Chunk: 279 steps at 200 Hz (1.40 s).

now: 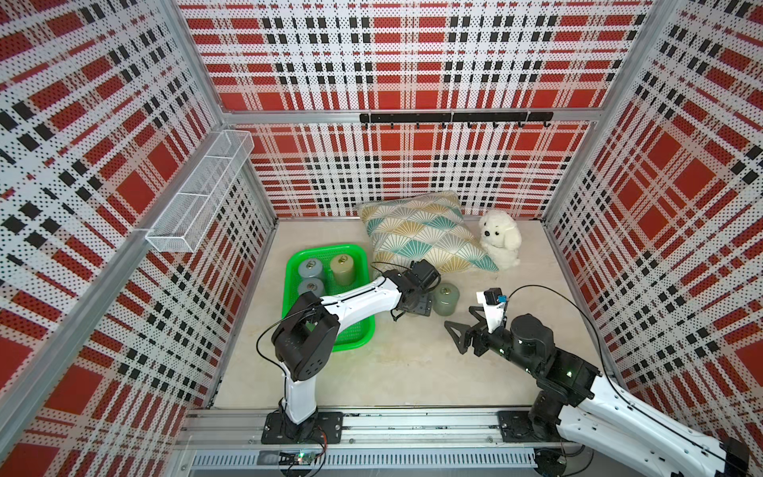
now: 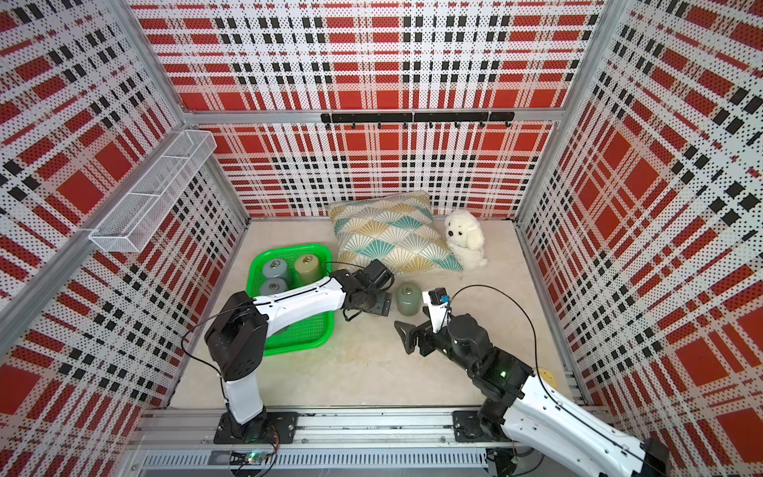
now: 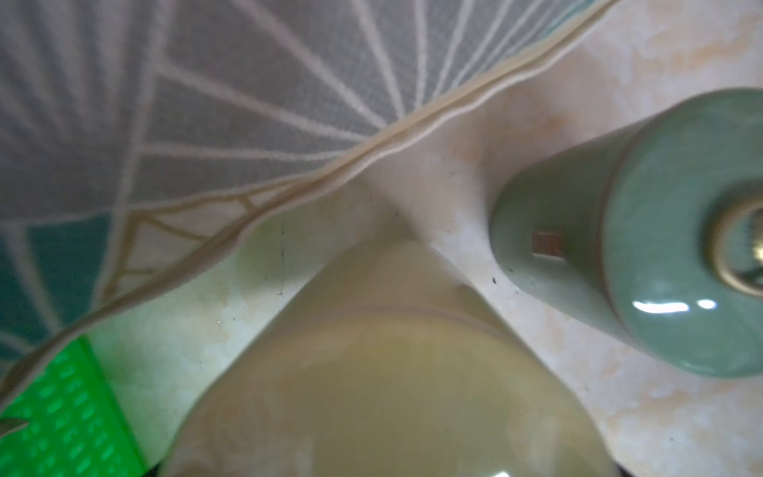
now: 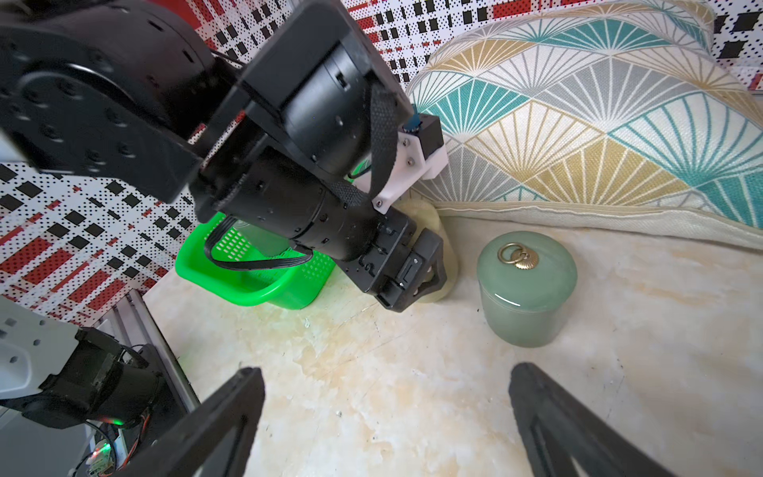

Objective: Take the tea canister out of the basket
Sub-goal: Place the tea canister at the center of the board.

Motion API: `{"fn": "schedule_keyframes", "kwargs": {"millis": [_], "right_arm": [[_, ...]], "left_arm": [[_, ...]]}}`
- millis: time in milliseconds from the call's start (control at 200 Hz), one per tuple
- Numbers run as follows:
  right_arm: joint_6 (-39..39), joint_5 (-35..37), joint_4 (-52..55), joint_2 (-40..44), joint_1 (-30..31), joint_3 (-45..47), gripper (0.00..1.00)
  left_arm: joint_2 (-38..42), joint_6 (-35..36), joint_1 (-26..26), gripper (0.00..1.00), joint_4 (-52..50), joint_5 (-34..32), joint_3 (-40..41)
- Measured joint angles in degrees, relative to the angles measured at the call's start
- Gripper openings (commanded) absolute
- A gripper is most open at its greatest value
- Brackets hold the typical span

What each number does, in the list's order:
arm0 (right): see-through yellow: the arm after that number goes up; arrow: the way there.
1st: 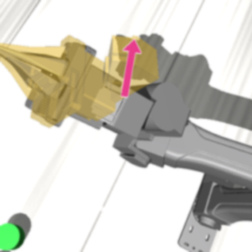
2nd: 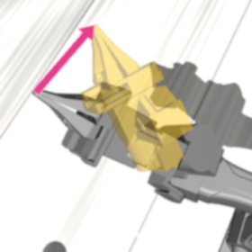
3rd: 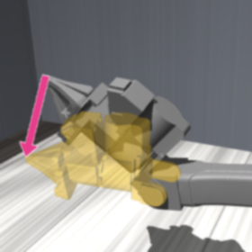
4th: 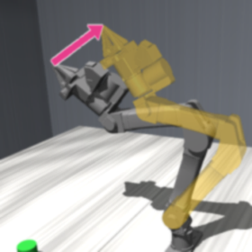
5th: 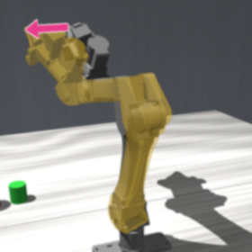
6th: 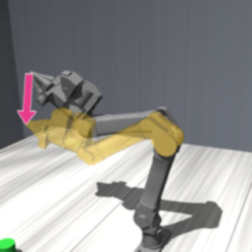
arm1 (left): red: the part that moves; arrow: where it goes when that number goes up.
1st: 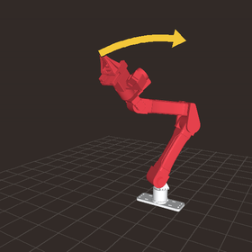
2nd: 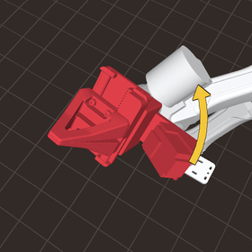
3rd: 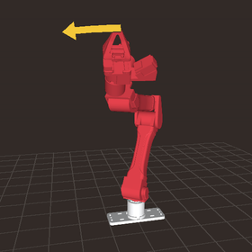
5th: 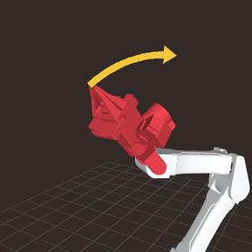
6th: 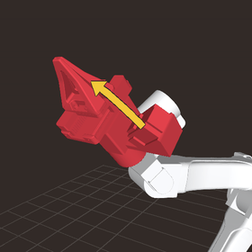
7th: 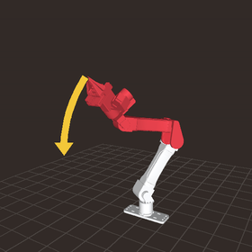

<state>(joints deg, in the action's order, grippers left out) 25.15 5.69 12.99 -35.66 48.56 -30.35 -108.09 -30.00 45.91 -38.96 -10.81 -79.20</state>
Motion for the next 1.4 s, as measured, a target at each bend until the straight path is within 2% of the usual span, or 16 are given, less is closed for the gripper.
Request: {"fn": "schedule_keyframes", "kwargs": {"millis": [230,466,576,606,907,1057,1187,1398], "right_arm": [[0.37,0.20,0.20,0.04,0.00,0.00,1.00],[0.48,0.22,0.17,-0.44,0.00,0.46,1.00],[0.46,0.28,0.15,-0.44,0.00,0.46,1.00],[0.46,0.28,0.15,-0.44,0.00,0.46,1.00],[0.46,-0.72,0.02,-0.44,0.00,0.46,1.00],[0.44,-3.06,-0.42,-0.28,0.00,0.44,1.00],[-0.02,-7.02,-1.84,-1.38,-0.02,-0.35,1.00],[-1.18,-13.14,-6.05,-8.50,0.02,-4.61,1.00]], "left_arm": [[-3.06,0.94,-1.09,0.69,2.62,0.11,0.09],[-3.34,1.51,-1.38,0.86,3.85,0.55,0.09],[-3.34,1.57,-1.36,0.90,3.93,1.09,0.09],[-3.34,1.57,-1.36,1.00,4.04,1.27,0.09],[-2.23,0.98,-0.72,0.99,5.03,2.01,-0.63],[2.27,0.07,-0.24,0.99,4.87,2.01,-0.63],[9.55,-1.07,-0.07,0.99,5.07,1.57,-0.63],[22.56,-2.82,-1.53,0.99,5.27,-0.33,1.22]]}}
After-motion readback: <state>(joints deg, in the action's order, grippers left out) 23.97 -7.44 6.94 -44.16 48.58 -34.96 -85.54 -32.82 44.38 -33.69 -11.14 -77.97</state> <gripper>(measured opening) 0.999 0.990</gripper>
